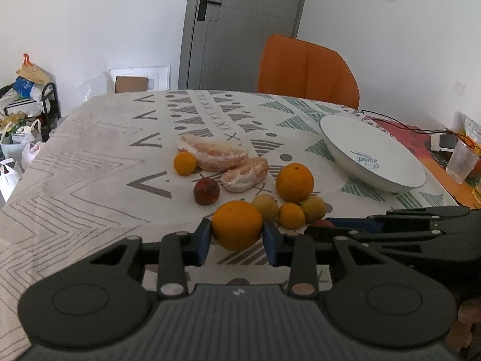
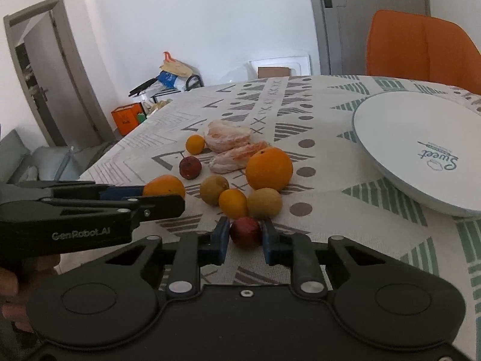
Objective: Organize fruits
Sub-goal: 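Carry the orange in the left gripper onto the plate while the right gripper carries the plum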
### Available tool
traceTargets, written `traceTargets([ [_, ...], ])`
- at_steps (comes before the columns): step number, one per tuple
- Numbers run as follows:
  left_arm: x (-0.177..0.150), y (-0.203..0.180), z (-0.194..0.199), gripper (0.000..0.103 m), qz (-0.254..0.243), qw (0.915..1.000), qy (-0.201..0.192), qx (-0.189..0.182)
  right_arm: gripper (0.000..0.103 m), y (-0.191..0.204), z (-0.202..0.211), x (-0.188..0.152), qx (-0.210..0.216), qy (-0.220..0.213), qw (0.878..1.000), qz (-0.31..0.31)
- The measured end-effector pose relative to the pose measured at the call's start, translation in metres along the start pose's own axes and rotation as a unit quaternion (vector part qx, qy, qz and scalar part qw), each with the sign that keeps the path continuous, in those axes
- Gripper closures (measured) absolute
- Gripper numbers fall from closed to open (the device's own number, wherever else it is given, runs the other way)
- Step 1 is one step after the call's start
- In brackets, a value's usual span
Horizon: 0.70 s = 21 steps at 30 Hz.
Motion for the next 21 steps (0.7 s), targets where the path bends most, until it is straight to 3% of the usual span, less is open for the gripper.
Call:
traceTargets([
  [21,0.028,-0.077,-0.004,0.068,-0.068,0.9968,-0.028,-0.030,0.082,-0.056,0.065,0.013,-0.028,-0.088,0.994,-0.049],
])
Point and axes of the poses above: each gripper's, at about its wrist camera, not at the fingertips, and z roughly against the way its jaws point, y to its left, x to its top, the point moved 6 cm from there along -z, roughly the way its jaws point, and after that the axes turned 1 degree about -z, right-handed, at the moved point
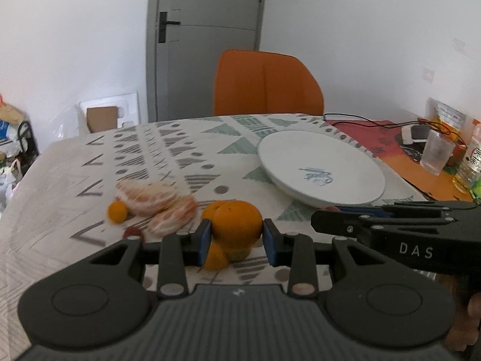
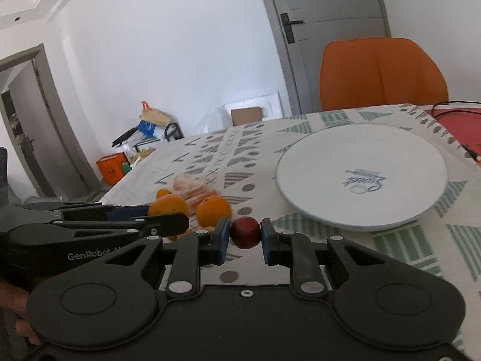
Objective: Organize fruits
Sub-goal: 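Carry the orange in the left gripper onto the plate while the right gripper carries the plum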
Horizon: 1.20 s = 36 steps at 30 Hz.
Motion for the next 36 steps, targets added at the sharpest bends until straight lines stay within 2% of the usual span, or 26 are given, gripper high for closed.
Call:
traceTargets([
  [5,0.007,-0.020,-0.009,0.068,-0.024,0.9997,-0.001,-0.007,0.082,-0.017,0.008,0.005,-0.007,-0.012,1.000,-0.011],
  [21,0.033,-0.067,-0.041,0.068,-0.053,0.9982,-0.003,-0.027,0.082,-0.079,0.020,0.015,-0.038,-0.043,0.997,-0.051],
  [36,0.042,-0.082,-0.082,0.068,-0.057,0.9978,0.018,-0.031,0.082,-0.107,0.006,0.020,-0.052,-0.048,0.995,-0.067],
])
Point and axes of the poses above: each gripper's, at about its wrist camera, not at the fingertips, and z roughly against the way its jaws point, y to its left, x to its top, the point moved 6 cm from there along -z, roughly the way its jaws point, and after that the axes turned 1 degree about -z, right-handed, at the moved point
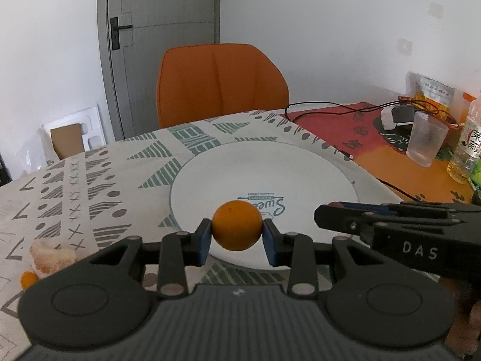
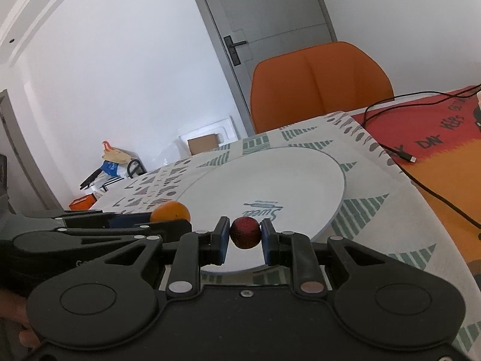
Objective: Organize fruits
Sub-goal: 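Carry the orange in the left gripper onto the plate while the right gripper carries the plum, then move both open grippers back to the fruit cluster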
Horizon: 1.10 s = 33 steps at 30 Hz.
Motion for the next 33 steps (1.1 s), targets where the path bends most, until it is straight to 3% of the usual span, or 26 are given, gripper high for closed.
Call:
traceTargets([
  [8,0.002,0.008,-0.003,0.063,0.017,0.9998,0.005,0.006,0.071,-0.004,0.002,-0.001,-0.012,-0.003,1.000,-0.006],
  [9,0.002,0.009,-0.002,0.062,0.020,0.9997,0.007,0.008,0.065,-0.005,0.003,-0.001,-0.013,-0.004,1.000,-0.010],
  [12,0.000,0.016,0.003,0.040,0.029,0.9994,0.007,0.019,0.050,-0.005,0.009,-0.001,-0.016,-0.015,1.000,-0.011],
  [14,0.000,0.020,0.009,0.026,0.031,0.9992,-0.002,0.026,0.031,-0.002,0.013,-0.001,-0.022,-0.021,1.000,-0.006],
  [15,0.000,0.022,0.012,0.023,0.032,0.9990,-0.005,0.030,0.018,0.000,0.016,0.000,-0.023,-0.028,0.999,-0.003],
  [16,0.000,0.023,0.015,0.020,0.033,0.9989,-0.009,0.032,0.014,0.001,0.018,0.000,-0.025,-0.035,0.999,0.001],
  [22,-0.002,0.038,0.033,0.009,0.051,0.9975,-0.021,0.043,0.005,0.004,0.020,0.000,-0.028,-0.035,0.999,-0.006],
  [26,-0.004,0.049,0.045,0.008,0.064,0.9964,-0.027,0.049,0.000,0.009,0.021,-0.001,-0.027,-0.032,0.999,-0.006],
  [33,-0.006,0.067,0.068,0.005,0.083,0.9940,-0.043,0.057,0.000,0.027,0.025,-0.003,-0.015,-0.029,0.999,0.007],
])
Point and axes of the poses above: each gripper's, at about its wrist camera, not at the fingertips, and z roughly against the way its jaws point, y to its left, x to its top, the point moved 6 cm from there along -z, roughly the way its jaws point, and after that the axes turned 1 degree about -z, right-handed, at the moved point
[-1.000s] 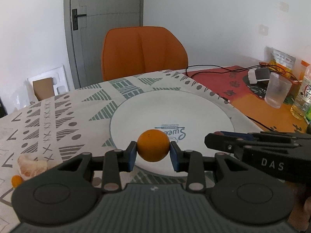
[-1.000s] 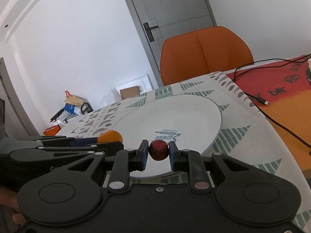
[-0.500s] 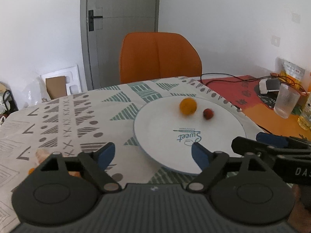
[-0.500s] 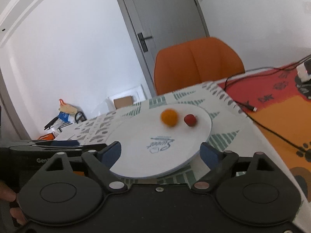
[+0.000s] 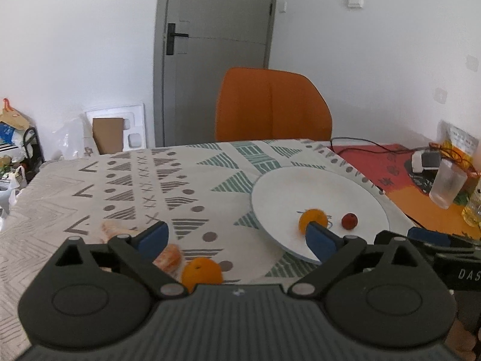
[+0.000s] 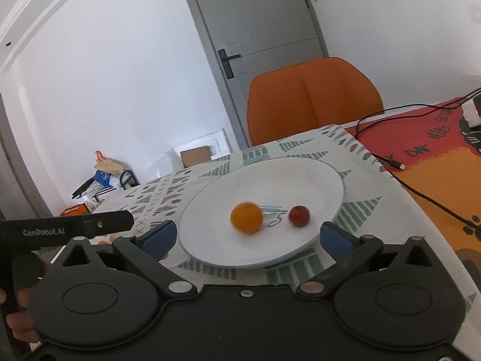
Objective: Organize fruits
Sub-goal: 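Move both open grippers back to the fruit cluster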
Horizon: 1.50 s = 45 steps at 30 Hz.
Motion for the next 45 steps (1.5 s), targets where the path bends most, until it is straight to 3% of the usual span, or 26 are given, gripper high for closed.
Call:
traceTargets([
  [21,-0.016,0.080,0.050,0.004,0.056,0.9973,-0.021,0.042,0.000,0.064,-0.011,-0.014,0.035,0.030,0.999,0.026],
  [36,-0.038,0.115,0.051,0.004,0.075,0.9960,0.002,0.048,0.000,0.094,-0.028,-0.030,0.045,0.062,0.995,0.057],
  [39,-0.042,0.118,0.048,0.005,0.074,0.9960,0.002,0.050,0.003,0.097,-0.032,-0.033,0.048,0.069,0.995,0.062],
  [45,-0.047,0.123,0.040,0.007,0.077,0.9960,0.007,0.045,0.018,0.099,-0.042,-0.038,0.057,0.087,0.993,0.061],
])
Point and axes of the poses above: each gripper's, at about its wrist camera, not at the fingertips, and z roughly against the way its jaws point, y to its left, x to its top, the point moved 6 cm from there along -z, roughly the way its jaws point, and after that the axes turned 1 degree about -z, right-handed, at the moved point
